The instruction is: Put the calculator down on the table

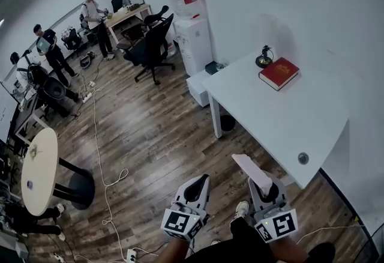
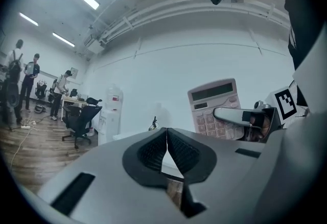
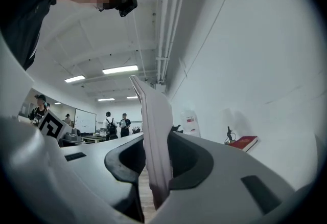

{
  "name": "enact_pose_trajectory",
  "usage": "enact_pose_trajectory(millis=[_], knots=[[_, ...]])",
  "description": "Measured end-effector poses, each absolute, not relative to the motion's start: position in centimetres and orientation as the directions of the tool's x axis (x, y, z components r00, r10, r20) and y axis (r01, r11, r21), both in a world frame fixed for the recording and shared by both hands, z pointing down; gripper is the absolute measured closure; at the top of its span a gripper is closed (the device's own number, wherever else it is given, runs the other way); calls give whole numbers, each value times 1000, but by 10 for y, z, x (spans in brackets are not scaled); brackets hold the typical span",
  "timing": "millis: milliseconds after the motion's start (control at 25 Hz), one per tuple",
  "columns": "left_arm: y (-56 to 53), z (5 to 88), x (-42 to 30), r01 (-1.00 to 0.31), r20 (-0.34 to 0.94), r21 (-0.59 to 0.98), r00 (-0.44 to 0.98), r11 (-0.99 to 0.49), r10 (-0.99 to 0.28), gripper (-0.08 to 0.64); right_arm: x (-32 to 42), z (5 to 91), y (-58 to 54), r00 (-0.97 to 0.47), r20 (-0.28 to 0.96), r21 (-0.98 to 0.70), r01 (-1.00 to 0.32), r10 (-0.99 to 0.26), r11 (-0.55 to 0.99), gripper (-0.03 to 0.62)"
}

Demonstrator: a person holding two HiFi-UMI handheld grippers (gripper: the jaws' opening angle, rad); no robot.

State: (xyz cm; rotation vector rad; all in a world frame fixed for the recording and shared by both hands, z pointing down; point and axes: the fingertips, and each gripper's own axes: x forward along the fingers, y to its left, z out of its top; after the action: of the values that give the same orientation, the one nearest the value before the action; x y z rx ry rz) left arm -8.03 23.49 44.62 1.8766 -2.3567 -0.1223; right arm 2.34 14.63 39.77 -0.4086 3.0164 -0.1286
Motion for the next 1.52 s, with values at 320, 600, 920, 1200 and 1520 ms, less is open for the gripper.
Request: enact_pose_trajectory(millis=[320,600,920,1200,1520], knots=[[137,451,-98,-983,73,97,-149,156,-986,538,11,404,53,-943,-59,-96,-322,-328,942,471],[67,448,-111,-983,73,112,-138,146,-988,538,4,412,-19,-934,-31,-84,-353,-357,932,471],[1,442,-102,-993,80,83,-76,82,-994,538,20,412,-84,-904,-35,-109,-420,-425,901,471],[-35,439,-104,-997,81,78,-22,28,-996,538,22,409,-116,-873,-47,-122,-478,-486,870,471],[-93,445,-135,-994,61,82,80,-75,-995,538,-9,414,-156,-831,-49,-127,-545,-555,828,471]])
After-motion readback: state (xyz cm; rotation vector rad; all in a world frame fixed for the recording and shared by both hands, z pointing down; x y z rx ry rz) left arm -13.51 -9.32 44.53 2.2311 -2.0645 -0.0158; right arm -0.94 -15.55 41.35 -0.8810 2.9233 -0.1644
